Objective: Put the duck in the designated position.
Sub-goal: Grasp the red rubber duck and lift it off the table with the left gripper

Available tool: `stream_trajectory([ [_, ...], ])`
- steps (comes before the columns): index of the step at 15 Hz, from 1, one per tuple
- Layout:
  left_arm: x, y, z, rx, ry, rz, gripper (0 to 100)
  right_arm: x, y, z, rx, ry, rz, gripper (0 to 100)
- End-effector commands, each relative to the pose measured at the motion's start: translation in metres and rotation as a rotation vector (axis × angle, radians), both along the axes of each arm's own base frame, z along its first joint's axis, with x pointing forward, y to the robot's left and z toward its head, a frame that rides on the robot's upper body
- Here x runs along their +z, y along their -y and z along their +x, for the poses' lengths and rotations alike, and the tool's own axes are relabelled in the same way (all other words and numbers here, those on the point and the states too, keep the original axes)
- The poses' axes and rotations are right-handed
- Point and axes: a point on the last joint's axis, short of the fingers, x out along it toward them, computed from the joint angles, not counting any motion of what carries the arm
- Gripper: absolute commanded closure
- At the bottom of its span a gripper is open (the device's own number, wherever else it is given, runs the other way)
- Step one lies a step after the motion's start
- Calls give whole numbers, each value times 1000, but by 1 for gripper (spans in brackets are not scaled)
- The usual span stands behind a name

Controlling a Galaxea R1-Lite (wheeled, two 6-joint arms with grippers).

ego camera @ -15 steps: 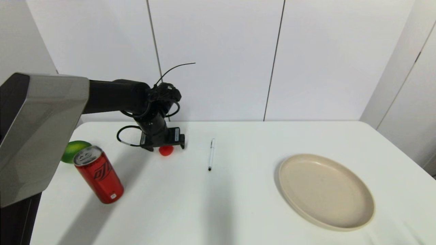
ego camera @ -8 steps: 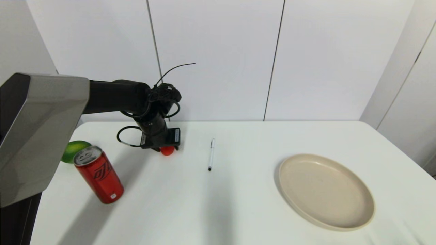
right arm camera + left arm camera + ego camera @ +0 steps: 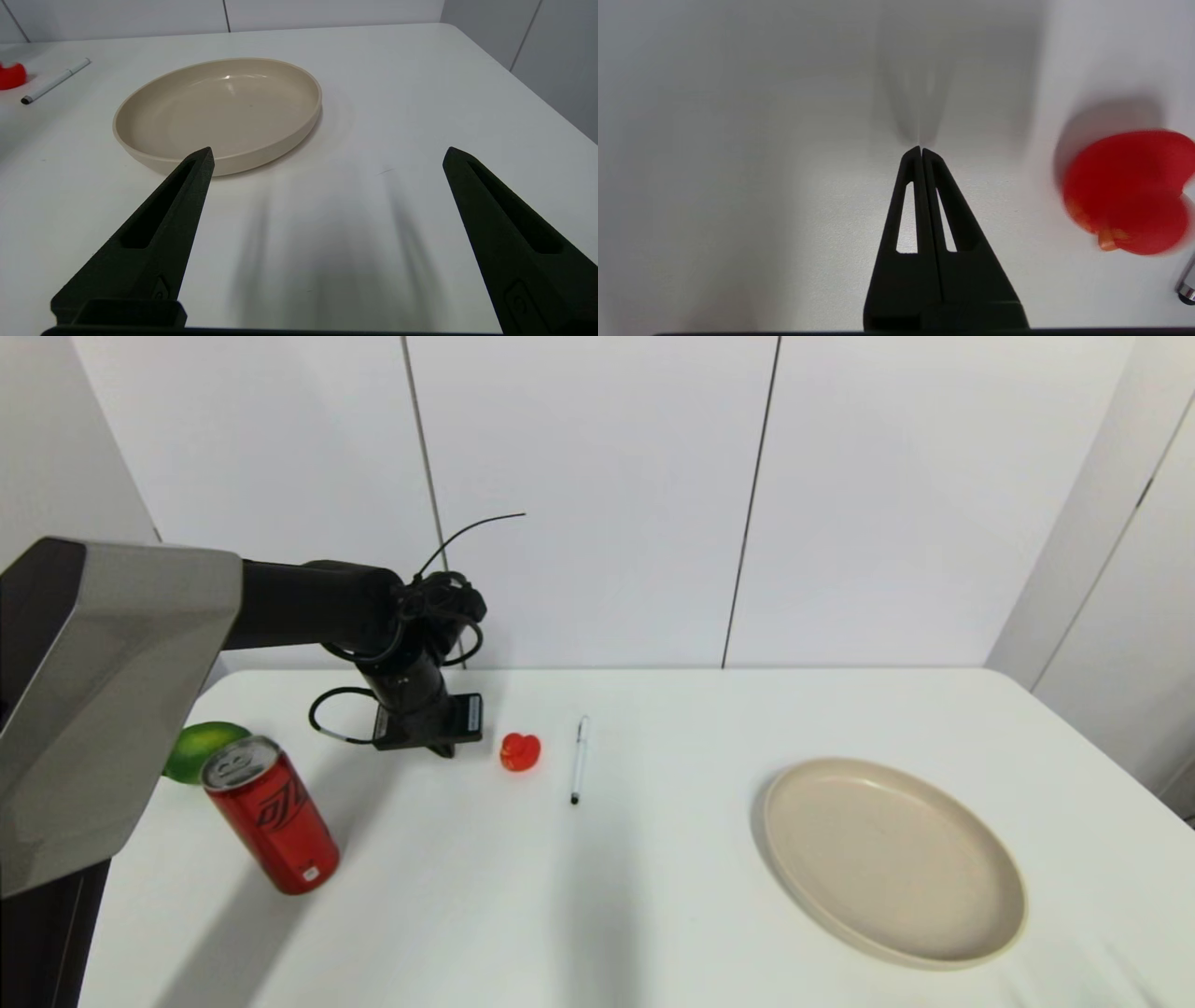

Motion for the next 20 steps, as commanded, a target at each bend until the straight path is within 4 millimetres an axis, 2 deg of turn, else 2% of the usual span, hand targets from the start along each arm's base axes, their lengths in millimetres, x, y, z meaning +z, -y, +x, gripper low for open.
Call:
stream_trajectory([
  [1,4,0,-1,4,14,-3,100,0,0,0,0,-1,0,0],
  [8,25,0,-6,-39,84,-15,100,0,0,0,0,0,0,0],
  [9,27,2,-7,-40,89,-17,0,0,0,0,0,0,0,0],
  [13,41,1,-14,-72,119,-17,0,0,0,0,0,0,0,0],
  [18,47,16,-18,-144,154,-56,0,0,0,0,0,0,0,0],
  [20,43,17,-12,-359,180,-63,0,0,0,0,0,0,0,0],
])
